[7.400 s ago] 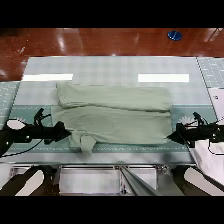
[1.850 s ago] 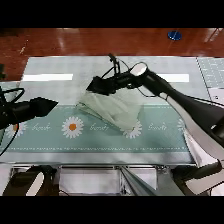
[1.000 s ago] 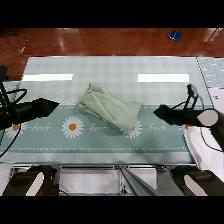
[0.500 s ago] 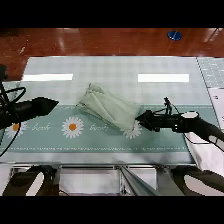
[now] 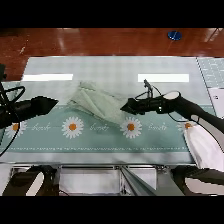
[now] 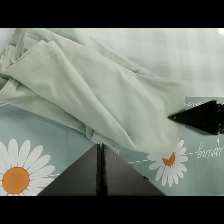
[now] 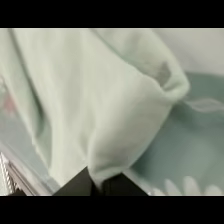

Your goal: Fold the shirts.

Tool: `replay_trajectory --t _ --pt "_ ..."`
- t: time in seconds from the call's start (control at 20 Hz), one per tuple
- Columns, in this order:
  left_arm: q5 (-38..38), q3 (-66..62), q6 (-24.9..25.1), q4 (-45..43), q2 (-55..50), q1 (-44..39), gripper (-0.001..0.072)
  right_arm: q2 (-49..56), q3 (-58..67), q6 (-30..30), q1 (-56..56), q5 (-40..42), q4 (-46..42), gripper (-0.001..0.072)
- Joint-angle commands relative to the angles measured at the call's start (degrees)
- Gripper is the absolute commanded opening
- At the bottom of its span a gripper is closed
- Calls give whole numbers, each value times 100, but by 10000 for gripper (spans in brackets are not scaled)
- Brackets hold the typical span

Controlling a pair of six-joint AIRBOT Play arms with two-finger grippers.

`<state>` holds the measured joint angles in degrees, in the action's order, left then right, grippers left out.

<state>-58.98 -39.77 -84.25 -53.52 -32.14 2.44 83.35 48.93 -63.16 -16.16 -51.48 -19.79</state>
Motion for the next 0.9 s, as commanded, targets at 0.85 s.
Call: replay_trajectory --t 0.85 --pt "7 136 22 -2 -4 4 19 -944 6297 -3912 2931 -3676 -4317 30"
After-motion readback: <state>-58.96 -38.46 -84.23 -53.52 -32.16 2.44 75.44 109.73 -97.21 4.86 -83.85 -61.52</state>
